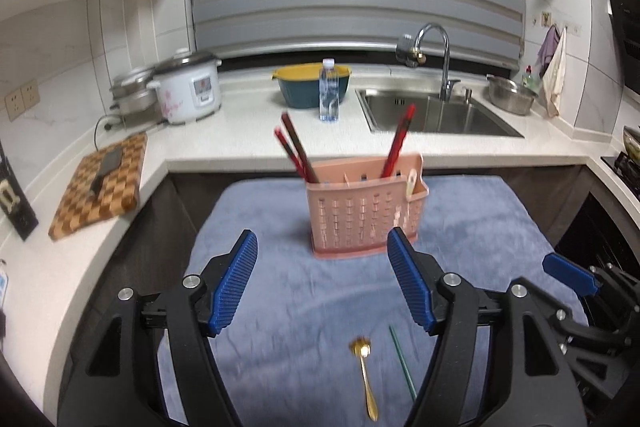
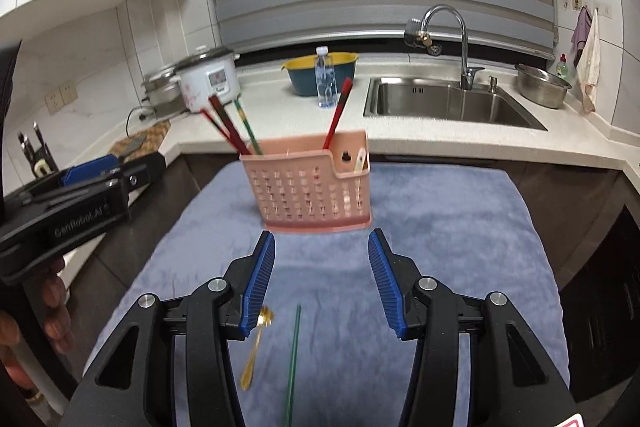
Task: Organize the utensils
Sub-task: 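Move both open tools back over the green chopstick and gold spoon, then grasp the green chopstick at its gold band with the right tool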
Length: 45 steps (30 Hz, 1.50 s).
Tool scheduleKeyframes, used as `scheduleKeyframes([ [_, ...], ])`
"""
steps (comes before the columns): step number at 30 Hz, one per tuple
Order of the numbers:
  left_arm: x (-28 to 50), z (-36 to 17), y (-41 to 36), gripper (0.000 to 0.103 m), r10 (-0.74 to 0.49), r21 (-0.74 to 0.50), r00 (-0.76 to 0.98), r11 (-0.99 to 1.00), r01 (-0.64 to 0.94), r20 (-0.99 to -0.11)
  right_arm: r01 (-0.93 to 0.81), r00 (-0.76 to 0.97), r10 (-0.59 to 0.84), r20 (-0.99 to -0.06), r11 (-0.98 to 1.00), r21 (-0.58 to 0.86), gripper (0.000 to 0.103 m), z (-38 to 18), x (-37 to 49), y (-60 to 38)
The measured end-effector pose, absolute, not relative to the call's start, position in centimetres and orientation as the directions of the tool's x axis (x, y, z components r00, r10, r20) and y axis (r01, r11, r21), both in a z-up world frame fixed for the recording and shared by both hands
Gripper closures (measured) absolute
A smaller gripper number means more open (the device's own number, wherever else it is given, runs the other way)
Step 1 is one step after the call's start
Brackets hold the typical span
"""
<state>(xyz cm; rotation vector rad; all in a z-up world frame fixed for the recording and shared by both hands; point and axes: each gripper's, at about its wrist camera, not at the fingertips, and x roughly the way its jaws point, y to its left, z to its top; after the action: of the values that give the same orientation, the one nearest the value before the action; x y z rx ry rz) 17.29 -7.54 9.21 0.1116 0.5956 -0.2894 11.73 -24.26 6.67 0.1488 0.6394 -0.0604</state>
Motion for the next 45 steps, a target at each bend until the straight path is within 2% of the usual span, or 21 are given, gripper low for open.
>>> scheduleKeyframes([
  [21, 10.1, -1.6, -4.3, 0.039, -0.186, 0.002, 0.630, 0.958, 0.285, -0.754, 0.091, 0.616, 0.023, -0.787, 0.991, 0.101, 0.055, -5.2, 3.7, -20.3],
  [33, 8.4, -4.8, -3.9, 0.039, -0.168, 0.001, 0.577, 0.960, 0.280, -0.800, 0.044, 0.554, 0.064, -0.830, 0.993, 0.106, 0.057, -8.9, 2.5, -17.9],
  [40, 8.3, -5.5, -4.0, 0.039, -0.155, 0.012, 0.567, 0.960, 0.279, -0.809, 0.022, 0.534, 0.075, -0.842, 0.994, 0.103, 0.064, -9.9, 2.6, -16.9],
  [45, 8.2, -5.8, -4.1, 0.039, -0.152, 0.016, 0.561, 0.959, 0.282, -0.814, 0.016, 0.526, 0.080, -0.846, 0.994, 0.104, 0.065, -10.2, 2.7, -16.7],
])
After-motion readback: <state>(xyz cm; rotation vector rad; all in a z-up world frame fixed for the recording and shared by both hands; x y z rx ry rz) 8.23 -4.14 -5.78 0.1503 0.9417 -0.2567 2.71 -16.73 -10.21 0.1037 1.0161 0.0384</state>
